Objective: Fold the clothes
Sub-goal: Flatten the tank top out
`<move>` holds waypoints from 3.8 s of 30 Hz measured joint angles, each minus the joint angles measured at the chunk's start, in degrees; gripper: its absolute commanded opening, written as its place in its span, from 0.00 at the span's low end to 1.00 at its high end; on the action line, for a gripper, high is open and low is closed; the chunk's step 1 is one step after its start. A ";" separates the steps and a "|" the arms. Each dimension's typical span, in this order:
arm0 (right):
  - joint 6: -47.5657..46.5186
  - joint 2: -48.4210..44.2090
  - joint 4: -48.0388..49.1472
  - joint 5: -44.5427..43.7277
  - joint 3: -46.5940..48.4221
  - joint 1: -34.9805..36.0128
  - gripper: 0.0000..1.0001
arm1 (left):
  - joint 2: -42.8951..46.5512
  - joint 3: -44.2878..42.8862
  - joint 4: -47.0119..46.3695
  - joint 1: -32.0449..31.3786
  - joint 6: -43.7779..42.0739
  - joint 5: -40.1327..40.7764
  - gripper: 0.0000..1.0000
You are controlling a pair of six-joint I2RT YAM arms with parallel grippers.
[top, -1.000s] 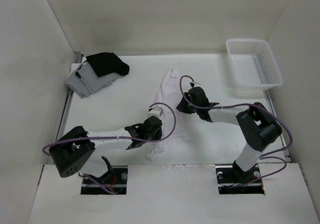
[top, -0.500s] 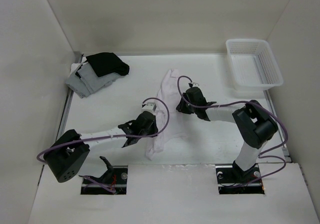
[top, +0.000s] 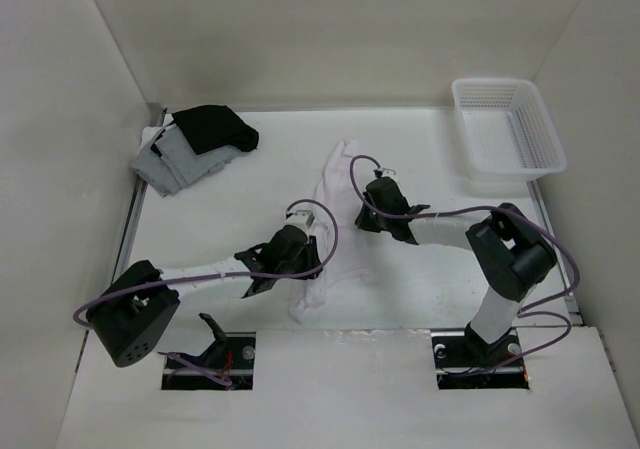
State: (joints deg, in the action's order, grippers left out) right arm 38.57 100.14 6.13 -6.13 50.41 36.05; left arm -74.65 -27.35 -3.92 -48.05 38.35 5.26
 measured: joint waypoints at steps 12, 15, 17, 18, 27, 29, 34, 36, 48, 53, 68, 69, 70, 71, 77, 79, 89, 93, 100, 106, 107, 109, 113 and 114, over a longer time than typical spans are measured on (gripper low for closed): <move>-0.22 -8.22 -1.66 -0.83 -0.07 0.02 0.00 | 4.24 2.75 1.92 -1.64 -0.07 -2.36 0.07; -0.22 -10.47 -1.64 -0.81 -0.81 0.02 0.00 | 2.40 2.75 2.05 -2.71 -0.28 -2.69 0.00; -0.26 -13.20 -1.64 -0.79 -1.53 0.02 0.00 | 2.62 2.64 2.47 -2.93 -0.55 -2.49 0.00; -0.33 -14.78 -1.79 -0.79 -2.01 0.02 0.00 | 3.23 2.64 3.06 -2.80 -0.57 -2.32 0.00; -2.84 -42.93 -10.21 -3.28 -1.11 1.49 0.00 | 32.37 -5.70 14.38 10.56 -1.07 1.81 0.00; -4.11 -47.76 -16.81 -5.75 3.91 5.86 0.00 | 36.70 -9.01 15.32 14.45 -1.16 3.23 0.00; -7.48 -50.23 -27.21 -12.28 21.20 23.39 0.00 | 42.51 -16.31 18.43 20.20 -1.31 6.01 0.00; -9.44 -48.37 -30.60 -15.82 28.96 33.03 0.00 | 43.78 -20.17 20.92 21.55 -1.99 7.48 0.00; -10.49 -53.24 -26.60 -11.34 19.98 24.81 0.00 | 41.46 -21.53 12.76 17.53 -0.55 10.47 0.22; -3.82 -60.33 -22.34 -0.57 -0.83 5.86 0.00 | 37.51 -3.63 17.75 9.99 3.02 9.92 0.31; 1.36 -67.76 -19.74 13.05 -9.77 -5.99 0.00 | 11.43 5.16 9.33 -0.11 10.93 3.10 0.29; 1.36 -67.30 -19.52 13.29 -9.77 -5.99 0.00 | 9.84 5.16 8.72 -0.26 11.02 2.89 0.24; 1.36 -66.66 -19.23 13.55 -9.77 -6.01 0.00 | 8.24 5.09 7.91 -0.26 11.23 2.78 0.17; 1.36 -66.29 -18.99 13.68 -9.75 -6.01 0.00 | 7.45 4.76 7.10 -0.24 11.19 2.69 0.12; 1.33 -60.61 -15.91 15.41 -8.41 -6.71 0.00 | 3.91 2.03 5.60 3.80 10.12 3.50 0.00; 1.33 -57.02 -14.51 16.61 -5.84 -7.50 0.00 | 3.91 -0.74 5.51 7.93 9.20 3.80 0.00; 0.92 -56.39 -12.98 19.08 14.93 -1.66 0.00 | 6.27 -34.47 2.56 26.25 4.31 5.53 0.00; 1.57 -70.23 -13.09 17.38 9.86 3.43 0.00 | 11.34 -40.61 2.86 31.32 3.72 5.42 0.00; 4.13 -82.40 -20.59 12.09 -2.56 10.86 0.00 | 14.93 -48.09 3.17 34.58 2.36 4.55 0.02; 9.57 -83.32 -25.66 7.34 -19.85 17.73 0.00 | 13.31 -40.83 -3.98 35.17 1.14 3.15 0.04; 10.45 -80.76 -26.62 6.36 -22.16 18.12 0.00 | 12.59 -37.90 -5.75 35.45 1.44 3.04 0.04; 11.78 -74.36 -28.57 4.09 -25.51 18.45 0.00 | 8.76 -31.91 -9.16 36.57 2.97 2.40 0.03; 12.68 -67.58 -31.50 -0.37 -28.15 17.14 0.00 | -4.90 -28.06 -9.88 38.75 7.34 -0.85 0.02; 12.41 -67.87 -31.28 -1.18 -28.02 16.41 0.00 | -7.50 -28.06 -9.25 38.95 8.07 -1.42 0.02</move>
State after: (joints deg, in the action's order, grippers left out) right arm 50.98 32.27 -25.15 -7.31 22.39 52.47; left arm -82.15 -55.42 -13.17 -9.10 46.41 3.84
